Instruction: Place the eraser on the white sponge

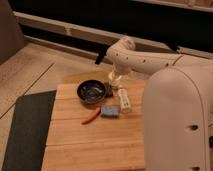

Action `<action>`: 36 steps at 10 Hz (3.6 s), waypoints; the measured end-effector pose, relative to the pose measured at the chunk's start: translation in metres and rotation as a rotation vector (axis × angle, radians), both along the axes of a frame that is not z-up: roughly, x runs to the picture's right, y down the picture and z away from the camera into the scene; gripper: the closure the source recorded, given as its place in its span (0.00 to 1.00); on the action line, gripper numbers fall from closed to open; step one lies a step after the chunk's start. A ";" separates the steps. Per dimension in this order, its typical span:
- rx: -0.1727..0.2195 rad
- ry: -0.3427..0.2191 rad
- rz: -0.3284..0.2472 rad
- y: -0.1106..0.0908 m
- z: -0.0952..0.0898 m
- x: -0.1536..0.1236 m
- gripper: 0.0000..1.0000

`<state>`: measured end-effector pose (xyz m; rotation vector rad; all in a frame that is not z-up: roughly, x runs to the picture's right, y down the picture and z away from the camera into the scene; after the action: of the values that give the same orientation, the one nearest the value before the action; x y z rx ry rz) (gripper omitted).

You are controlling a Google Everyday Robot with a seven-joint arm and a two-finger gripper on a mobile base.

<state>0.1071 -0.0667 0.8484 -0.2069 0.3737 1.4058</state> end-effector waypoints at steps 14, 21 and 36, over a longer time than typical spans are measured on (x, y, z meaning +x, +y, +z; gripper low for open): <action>-0.308 0.059 -0.053 0.079 0.059 0.002 0.35; -0.365 0.057 -0.202 0.079 0.095 -0.030 0.35; -0.248 -0.158 -0.206 0.078 0.133 -0.082 0.35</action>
<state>0.0256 0.0115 0.9817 -0.4663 0.4258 1.1303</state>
